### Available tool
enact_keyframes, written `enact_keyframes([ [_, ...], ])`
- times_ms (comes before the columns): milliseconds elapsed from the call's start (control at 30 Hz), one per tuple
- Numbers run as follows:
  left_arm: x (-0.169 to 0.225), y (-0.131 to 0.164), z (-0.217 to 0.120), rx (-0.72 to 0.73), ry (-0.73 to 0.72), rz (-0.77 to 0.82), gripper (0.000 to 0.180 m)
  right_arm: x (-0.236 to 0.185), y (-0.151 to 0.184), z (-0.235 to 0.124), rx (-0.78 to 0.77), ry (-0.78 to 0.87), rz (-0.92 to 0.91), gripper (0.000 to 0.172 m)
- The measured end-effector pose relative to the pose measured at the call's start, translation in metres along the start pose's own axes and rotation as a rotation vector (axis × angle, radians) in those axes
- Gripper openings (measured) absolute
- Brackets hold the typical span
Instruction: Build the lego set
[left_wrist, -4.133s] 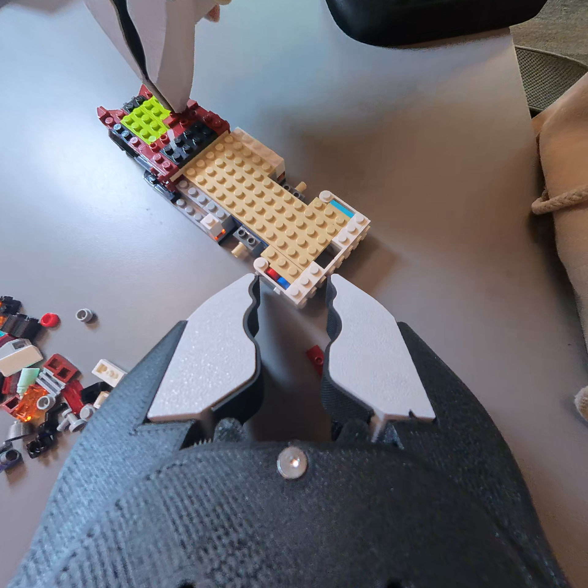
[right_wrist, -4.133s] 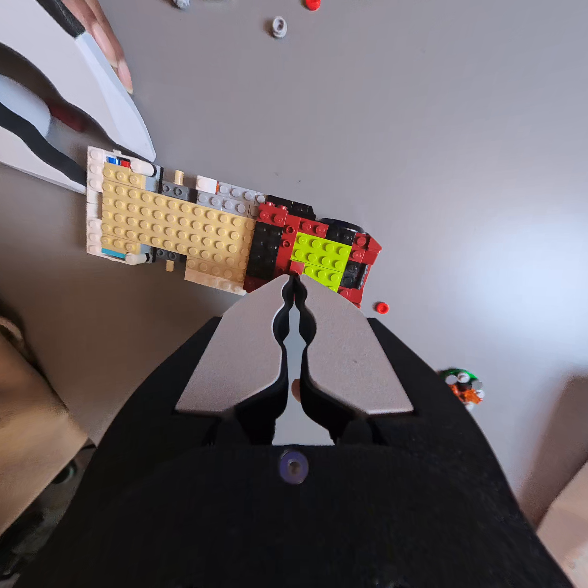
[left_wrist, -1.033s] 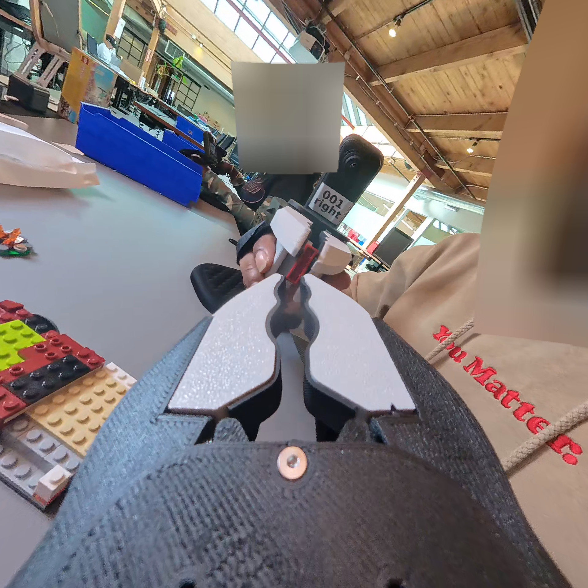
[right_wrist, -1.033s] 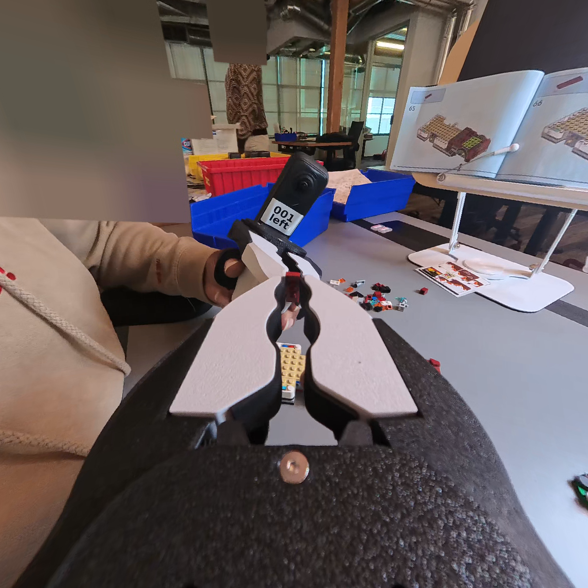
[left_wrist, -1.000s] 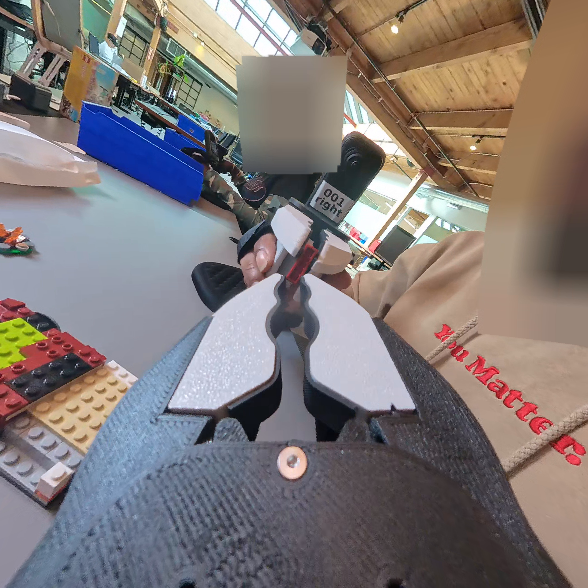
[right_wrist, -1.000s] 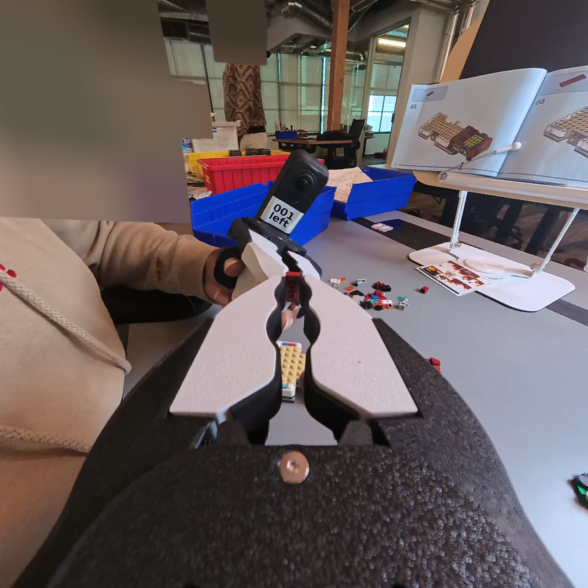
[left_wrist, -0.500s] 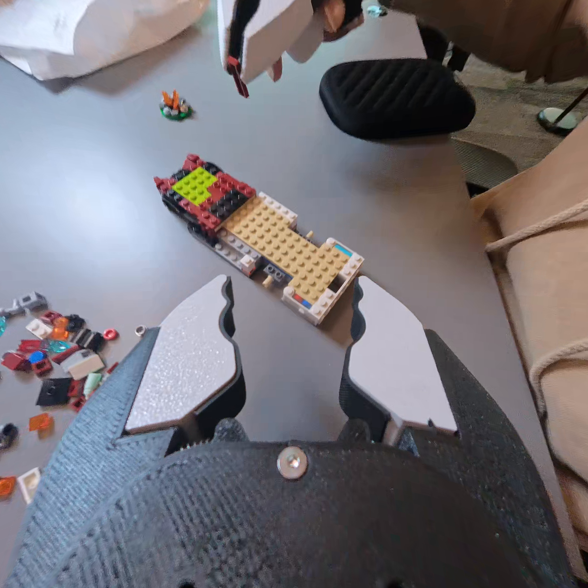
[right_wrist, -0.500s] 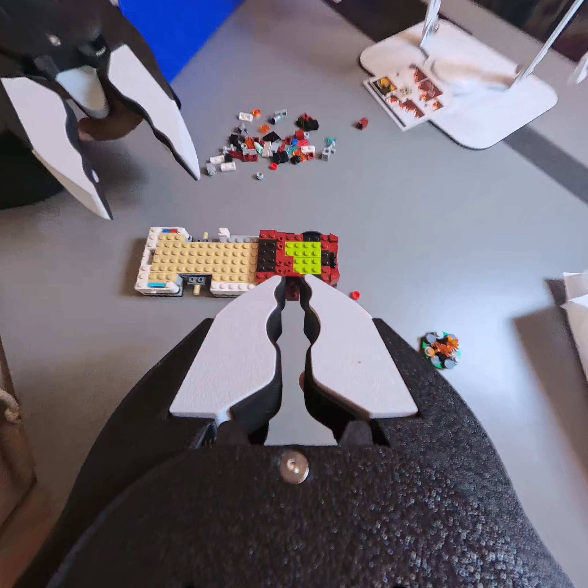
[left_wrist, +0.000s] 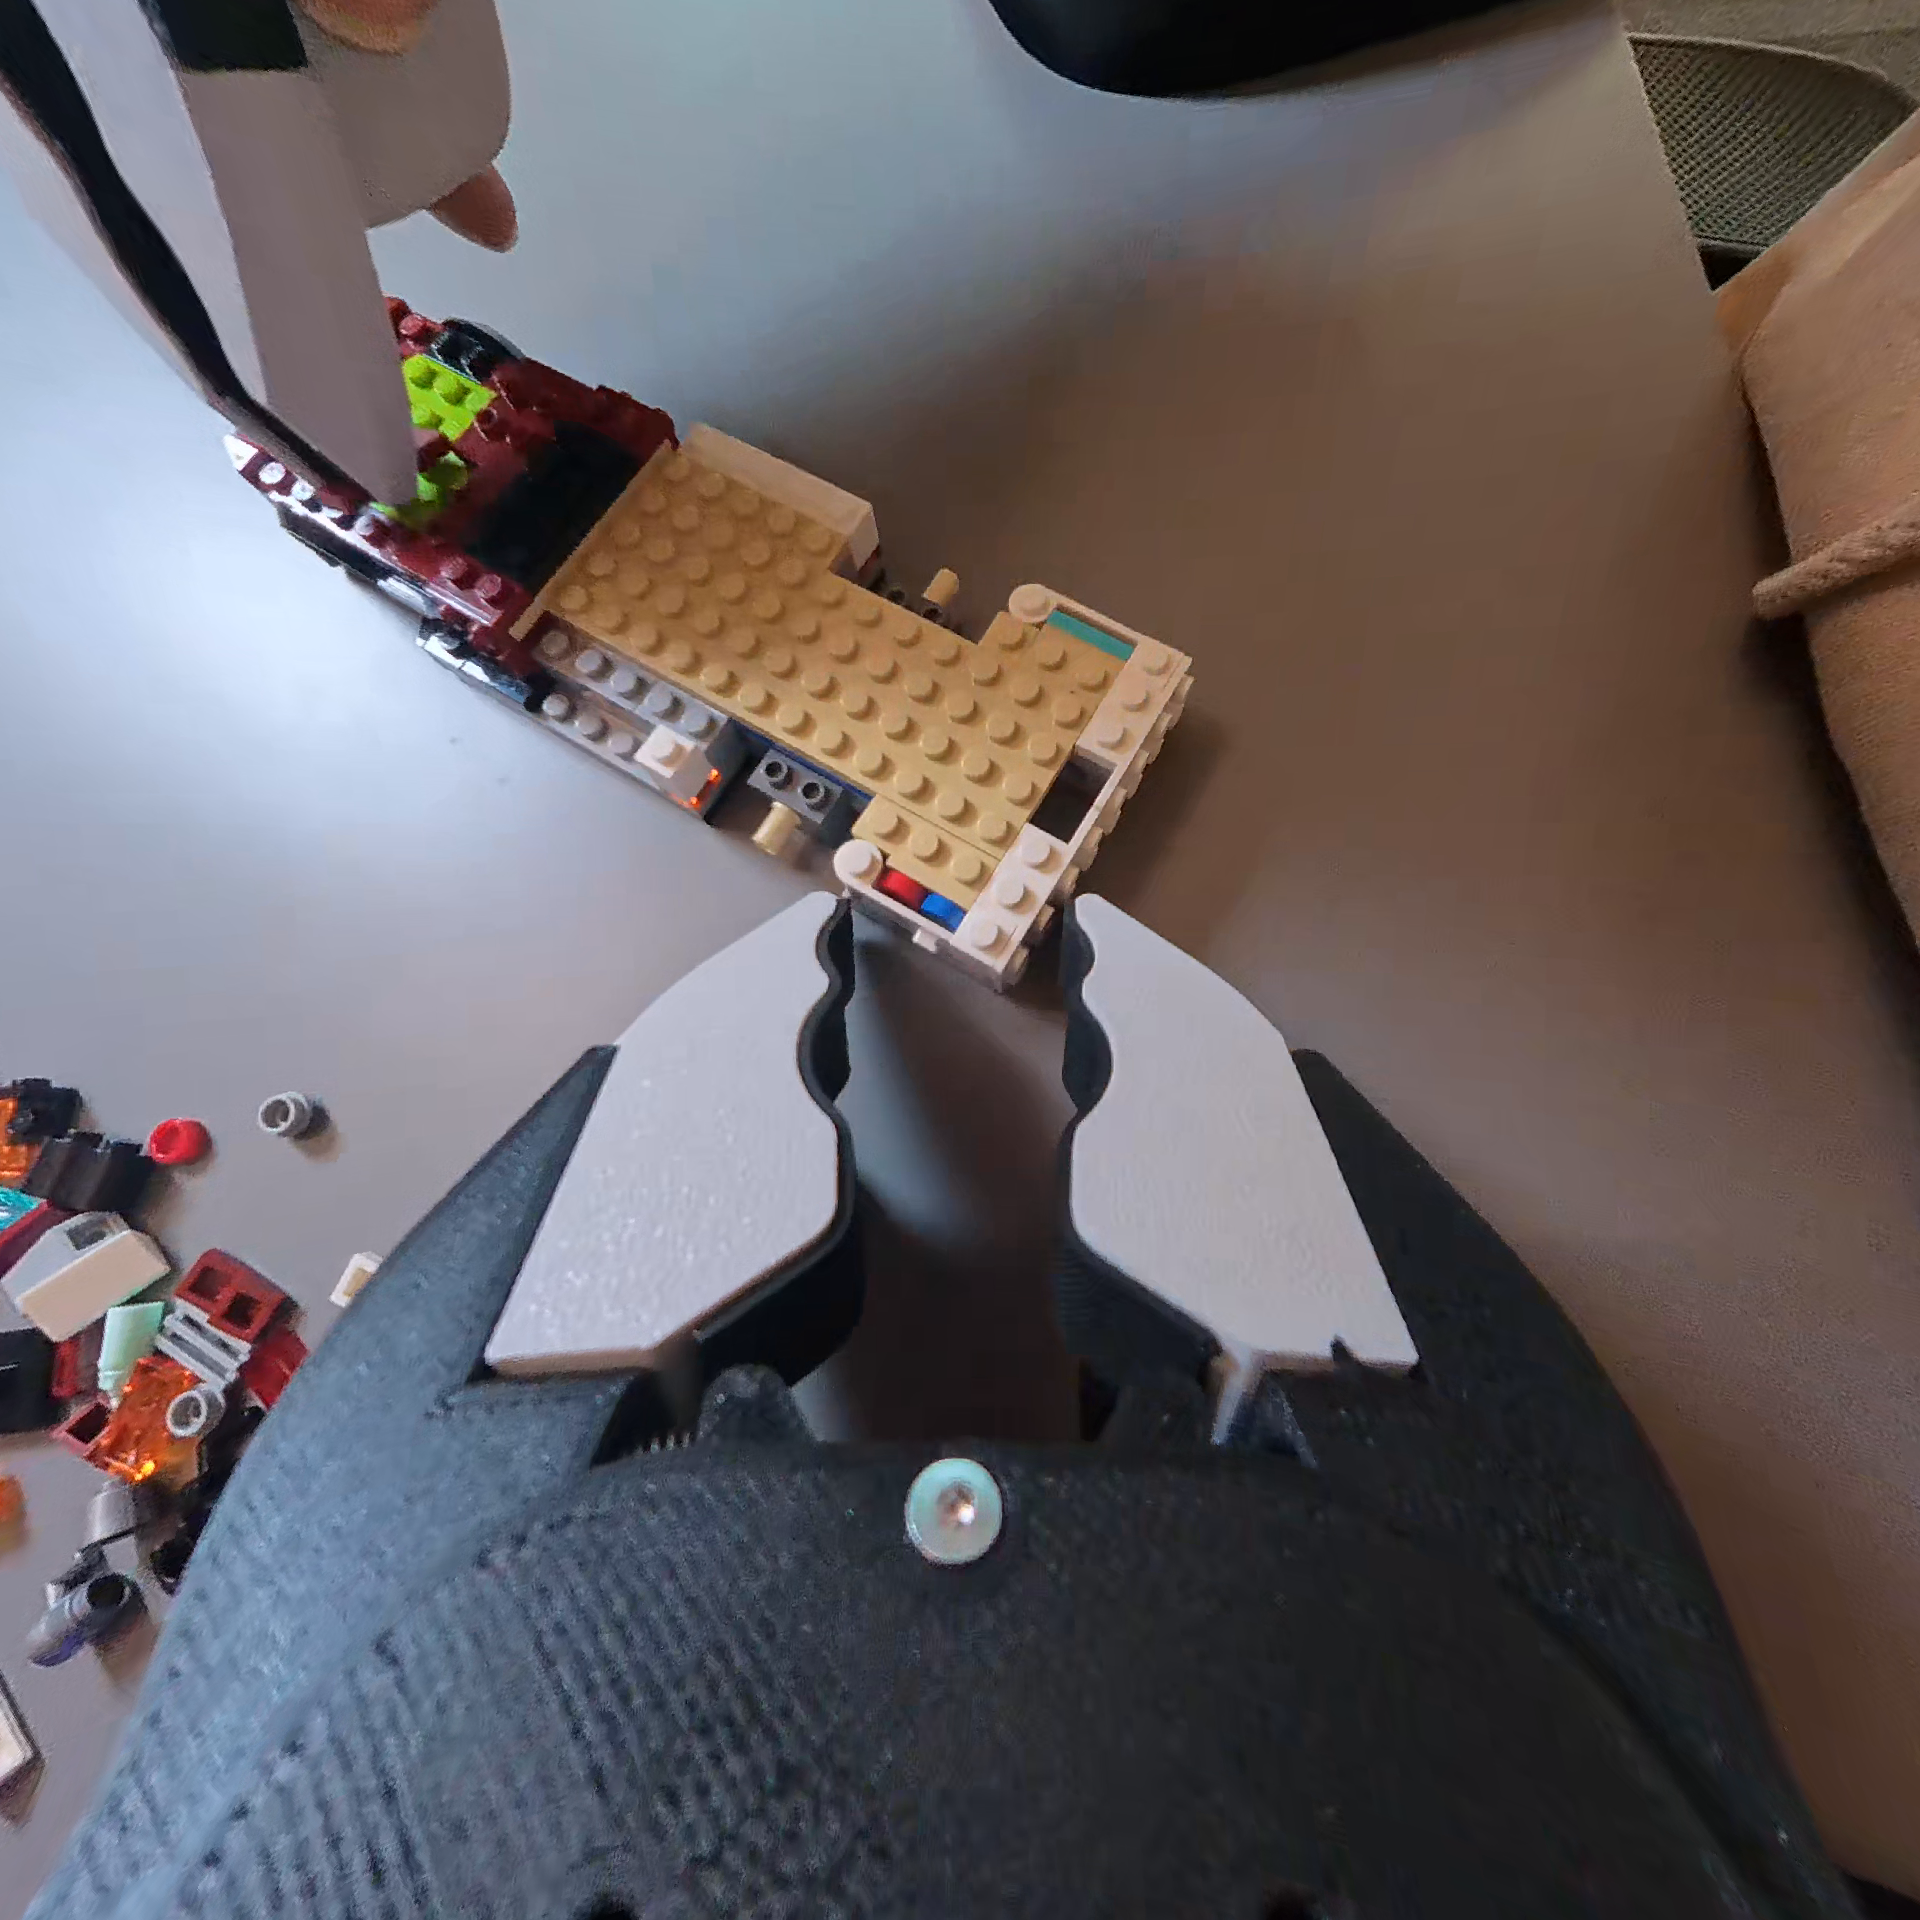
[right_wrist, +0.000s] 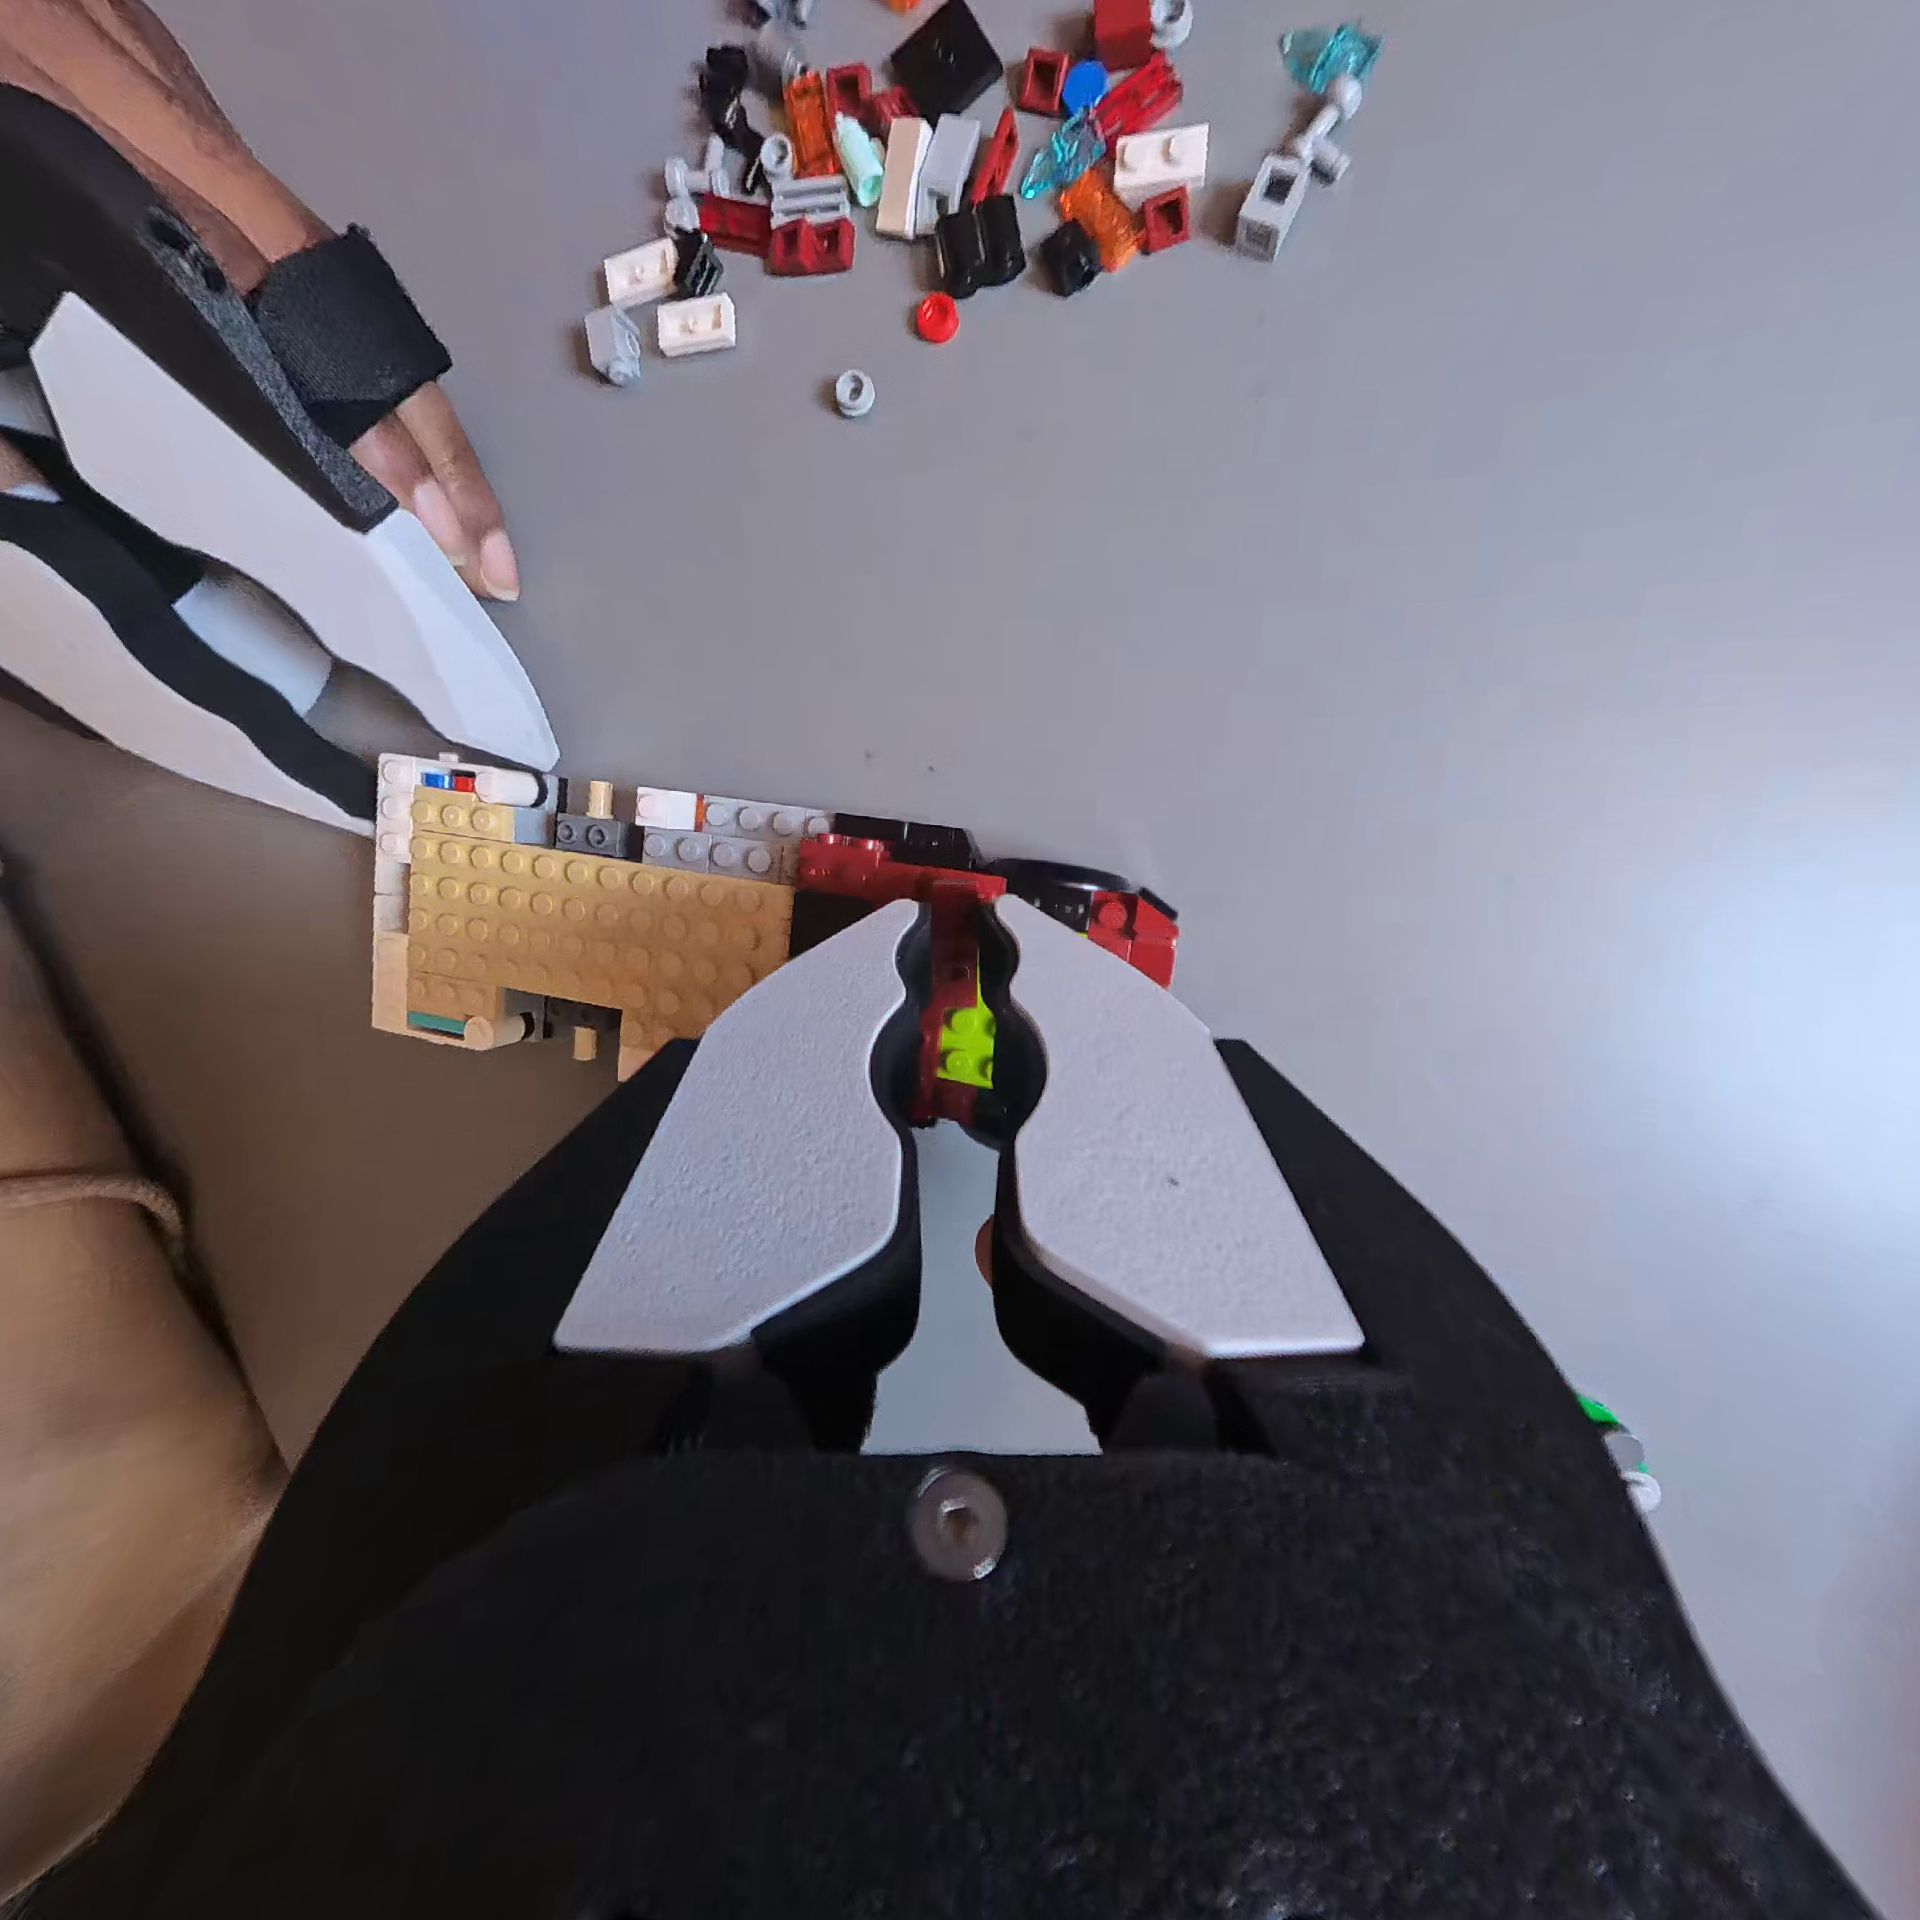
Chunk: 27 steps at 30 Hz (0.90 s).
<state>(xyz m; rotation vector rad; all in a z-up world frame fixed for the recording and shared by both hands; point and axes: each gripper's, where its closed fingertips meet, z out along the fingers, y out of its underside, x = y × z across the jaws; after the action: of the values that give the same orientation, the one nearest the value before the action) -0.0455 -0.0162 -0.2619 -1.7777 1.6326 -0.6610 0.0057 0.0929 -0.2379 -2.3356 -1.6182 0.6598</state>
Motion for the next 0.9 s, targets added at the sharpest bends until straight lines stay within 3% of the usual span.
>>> enact_keyframes([
  [167, 0.0, -0.001, 0.001, 0.015, -0.002, 0.006, 0.038, -0.001, 0.002, 0.003, -0.069, -0.041, 0.015, 0.008],
  [333, 0.001, -0.002, 0.001, 0.031, 0.004, 0.004, 0.04, -0.003, 0.0, 0.0, -0.025, -0.11, 0.069, 0.018],
  [667, 0.0, -0.005, 0.002, 0.054, 0.002, 0.0, 0.04, -0.004, 0.008, -0.001, 0.048, -0.151, 0.063, 0.005],
  [900, 0.001, -0.005, 0.002, 0.055, 0.001, 0.003, 0.04, -0.006, 0.011, -0.004, 0.039, -0.159, 0.065, 0.008],
])
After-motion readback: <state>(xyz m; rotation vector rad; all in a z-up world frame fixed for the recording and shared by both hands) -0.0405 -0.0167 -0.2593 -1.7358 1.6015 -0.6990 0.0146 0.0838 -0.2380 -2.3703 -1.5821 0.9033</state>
